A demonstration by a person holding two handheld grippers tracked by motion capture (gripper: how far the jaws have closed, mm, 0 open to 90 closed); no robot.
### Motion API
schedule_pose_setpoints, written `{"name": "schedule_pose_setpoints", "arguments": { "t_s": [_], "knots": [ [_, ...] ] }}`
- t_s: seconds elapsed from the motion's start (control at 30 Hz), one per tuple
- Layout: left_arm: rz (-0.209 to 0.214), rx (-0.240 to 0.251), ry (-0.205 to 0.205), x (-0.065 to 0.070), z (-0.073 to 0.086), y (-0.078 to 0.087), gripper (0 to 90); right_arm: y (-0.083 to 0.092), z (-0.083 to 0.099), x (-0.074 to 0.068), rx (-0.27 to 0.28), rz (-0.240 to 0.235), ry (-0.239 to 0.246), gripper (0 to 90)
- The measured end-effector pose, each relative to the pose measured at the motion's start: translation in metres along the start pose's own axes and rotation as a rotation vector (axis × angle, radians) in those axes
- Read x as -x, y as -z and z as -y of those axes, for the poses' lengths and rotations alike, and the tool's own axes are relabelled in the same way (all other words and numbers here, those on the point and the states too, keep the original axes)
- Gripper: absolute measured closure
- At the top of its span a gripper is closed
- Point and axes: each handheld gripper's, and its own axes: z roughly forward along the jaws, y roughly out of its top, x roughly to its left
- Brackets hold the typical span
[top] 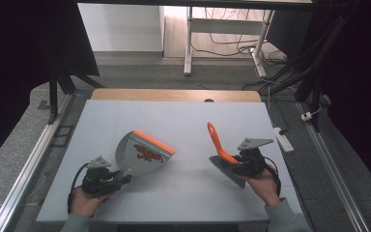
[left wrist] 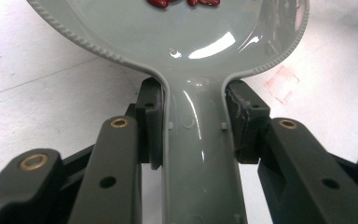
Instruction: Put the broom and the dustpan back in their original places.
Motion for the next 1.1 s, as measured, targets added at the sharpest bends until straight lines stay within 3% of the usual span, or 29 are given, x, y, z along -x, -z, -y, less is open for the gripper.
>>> {"name": "schedule_pose_setpoints", "arguments": {
  "t_s": [0.27,0.53,0.83,1.1],
  "knots": [
    [-0.063,0.013,0.053,-0.007,0.004,0.002,61.4,-0.006,0.005,0.005,-0.029,-0.004,-0.008,71.0],
    [-0.116,0.03,0.098,-0.011,0.008,0.006,61.4,-0.006,0.008,0.001,-0.055,0.009,-0.04,71.0],
    [-0.176,0.057,0.158,-0.014,0.013,0.007,61.4,0.001,0.009,-0.006,-0.046,0.01,-0.053,71.0],
    [-0.218,0.056,0.208,-0.015,0.013,0.001,61.4,-0.004,0.016,-0.008,-0.076,0.002,-0.073,71.0]
  ]
}}
